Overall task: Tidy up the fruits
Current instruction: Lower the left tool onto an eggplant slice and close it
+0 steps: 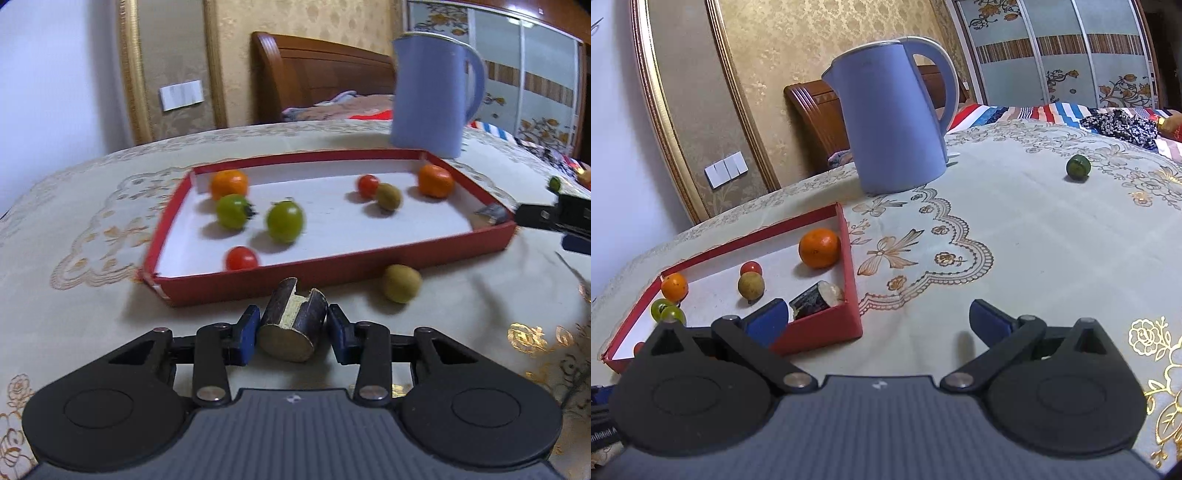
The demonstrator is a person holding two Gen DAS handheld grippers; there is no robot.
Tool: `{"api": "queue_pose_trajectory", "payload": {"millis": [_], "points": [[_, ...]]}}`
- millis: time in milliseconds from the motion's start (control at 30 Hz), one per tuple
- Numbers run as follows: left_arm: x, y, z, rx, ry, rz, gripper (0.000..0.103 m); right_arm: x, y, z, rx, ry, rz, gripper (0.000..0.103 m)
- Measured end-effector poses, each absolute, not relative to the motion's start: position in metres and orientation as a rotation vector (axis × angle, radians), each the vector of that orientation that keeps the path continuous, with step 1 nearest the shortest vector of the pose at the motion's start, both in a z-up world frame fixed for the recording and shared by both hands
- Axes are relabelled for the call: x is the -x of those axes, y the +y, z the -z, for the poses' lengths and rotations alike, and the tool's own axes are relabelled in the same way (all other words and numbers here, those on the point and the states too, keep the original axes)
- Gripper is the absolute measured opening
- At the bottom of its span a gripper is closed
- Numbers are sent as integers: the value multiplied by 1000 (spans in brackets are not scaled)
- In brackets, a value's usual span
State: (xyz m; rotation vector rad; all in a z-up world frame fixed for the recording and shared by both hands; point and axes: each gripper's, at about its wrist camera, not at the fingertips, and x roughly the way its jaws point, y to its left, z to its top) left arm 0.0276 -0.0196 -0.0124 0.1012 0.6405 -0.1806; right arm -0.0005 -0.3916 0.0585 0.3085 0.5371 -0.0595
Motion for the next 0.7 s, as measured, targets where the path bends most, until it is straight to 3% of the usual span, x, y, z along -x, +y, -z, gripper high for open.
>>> {"api": "queue_pose_trajectory", "payload": {"millis": [333, 567, 700], "points": [[-35, 15, 15, -12, 636, 143, 40, 1, -387, -60, -284, 537, 49, 103], [-35, 10, 16, -41, 632, 134, 39, 6, -336, -68, -91, 554, -84, 103], [-35, 8, 17, -53, 631, 124, 41, -3, -314, -63, -92, 648, -201, 87]]}}
